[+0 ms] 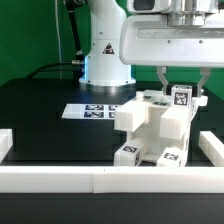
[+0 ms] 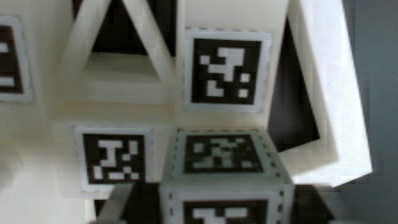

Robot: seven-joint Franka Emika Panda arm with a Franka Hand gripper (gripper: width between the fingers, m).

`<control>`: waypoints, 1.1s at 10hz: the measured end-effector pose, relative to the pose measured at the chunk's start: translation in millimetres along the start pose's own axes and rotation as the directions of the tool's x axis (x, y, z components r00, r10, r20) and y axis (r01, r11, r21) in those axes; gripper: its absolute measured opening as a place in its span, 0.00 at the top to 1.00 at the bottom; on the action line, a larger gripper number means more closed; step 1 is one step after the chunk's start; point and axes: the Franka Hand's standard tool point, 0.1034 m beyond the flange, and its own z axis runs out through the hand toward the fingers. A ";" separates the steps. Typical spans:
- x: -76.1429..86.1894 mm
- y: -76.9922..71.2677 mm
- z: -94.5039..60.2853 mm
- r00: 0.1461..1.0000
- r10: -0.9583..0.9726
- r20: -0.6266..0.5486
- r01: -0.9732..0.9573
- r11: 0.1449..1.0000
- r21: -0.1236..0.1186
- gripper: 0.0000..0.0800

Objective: Assemble chair

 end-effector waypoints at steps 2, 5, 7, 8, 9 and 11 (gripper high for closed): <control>0.3 -0.2 -0.2 0.989 0.149 -0.001 -0.149 0.989 0.000 0.64; 0.0 -0.5 -0.2 0.940 0.340 0.000 -0.340 0.940 0.001 0.64; -0.1 -0.8 -0.2 0.897 0.442 0.001 -0.442 0.897 0.002 0.64; -0.2 -0.9 -0.2 0.875 0.484 0.001 -0.484 0.875 0.002 0.64; -0.2 -0.9 -0.2 0.876 0.483 0.001 -0.483 0.876 0.002 0.64; -0.3 -0.9 -0.1 0.877 0.481 0.001 -0.481 0.877 0.001 0.52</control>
Offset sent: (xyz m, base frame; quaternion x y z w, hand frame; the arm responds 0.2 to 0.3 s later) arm 0.0000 0.0000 0.0000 0.0000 0.0000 0.1938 0.9810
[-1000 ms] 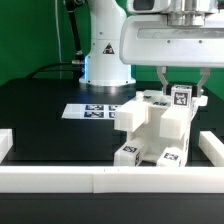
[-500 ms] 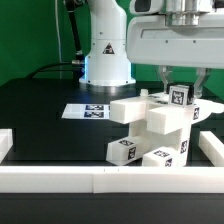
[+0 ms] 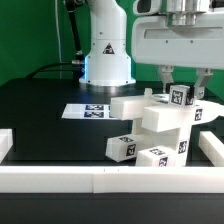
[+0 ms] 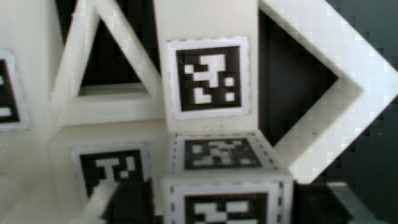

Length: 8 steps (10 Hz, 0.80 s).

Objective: Assemble chair

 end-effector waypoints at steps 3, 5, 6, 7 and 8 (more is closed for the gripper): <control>0.0 0.0 0.0 1.000 0.000 0.000 0.000 1.000 0.000 0.20; 1.2 0.4 -0.3 1.000 -0.007 -0.001 0.007 1.000 0.000 0.19; 1.0 0.6 -0.1 1.000 -0.007 0.000 0.007 1.000 0.000 0.19; 1.0 0.5 -0.2 1.000 -0.007 0.000 0.007 1.000 0.000 0.19; 1.1 0.0 -1.4 1.000 -0.007 0.000 0.007 1.000 0.002 0.19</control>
Offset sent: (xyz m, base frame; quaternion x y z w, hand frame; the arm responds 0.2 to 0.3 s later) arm 0.0038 -0.0023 0.0080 0.0046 -0.0089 -0.0180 0.9998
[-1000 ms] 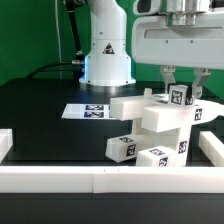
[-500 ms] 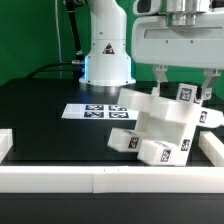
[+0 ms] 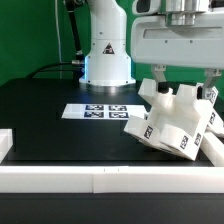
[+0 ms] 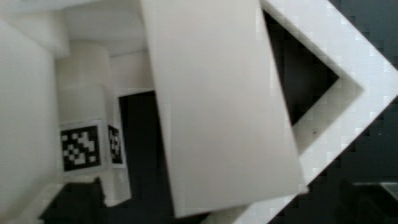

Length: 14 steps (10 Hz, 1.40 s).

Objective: Assemble chair

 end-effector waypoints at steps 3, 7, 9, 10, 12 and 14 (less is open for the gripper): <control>-1.8 -3.9 -16.3 1.000 0.001 0.005 -0.001 1.000 0.023 0.19; -13.3 -2.6 -26.9 1.000 0.000 0.015 0.000 0.999 0.037 0.19; -13.6 -2.7 -26.5 1.000 -0.001 0.015 0.000 0.999 0.037 0.19; -13.6 -2.6 -26.3 1.000 -0.001 0.015 0.000 0.999 0.036 0.19; -16.6 -1.9 -26.0 1.000 -0.011 0.016 0.010 0.999 0.037 0.19; -23.6 5.0 -25.3 0.999 -0.023 0.024 0.022 0.999 0.032 0.19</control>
Offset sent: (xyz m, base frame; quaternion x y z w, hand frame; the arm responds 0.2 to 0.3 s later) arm -0.0244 0.0006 0.0241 -0.0144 -0.0143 0.0035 0.9998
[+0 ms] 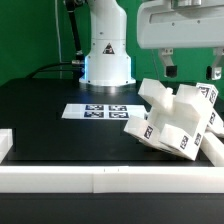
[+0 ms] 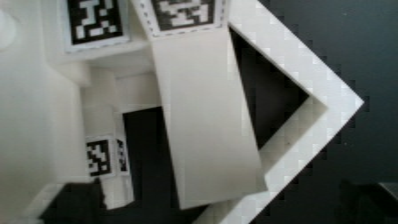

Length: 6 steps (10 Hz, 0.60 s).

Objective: Assemble chair

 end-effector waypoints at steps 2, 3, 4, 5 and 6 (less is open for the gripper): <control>-2.3 10.6 2.7 1.000 -0.020 0.000 0.020 1.000 -0.002 0.19; -2.7 14.1 5.1 0.999 -0.036 -0.002 0.036 0.999 -0.004 0.19; -3.2 18.4 9.4 0.999 -0.042 -0.007 0.042 0.999 -0.007 0.19; -2.6 20.6 13.3 0.999 -0.049 -0.011 0.049 0.999 -0.011 0.19; -0.7 21.3 16.2 0.998 -0.056 -0.013 0.056 0.998 -0.015 0.19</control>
Offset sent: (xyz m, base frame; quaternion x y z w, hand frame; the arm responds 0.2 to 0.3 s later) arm -0.0157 -0.0055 -0.0109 0.0094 0.0056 -0.0182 0.9998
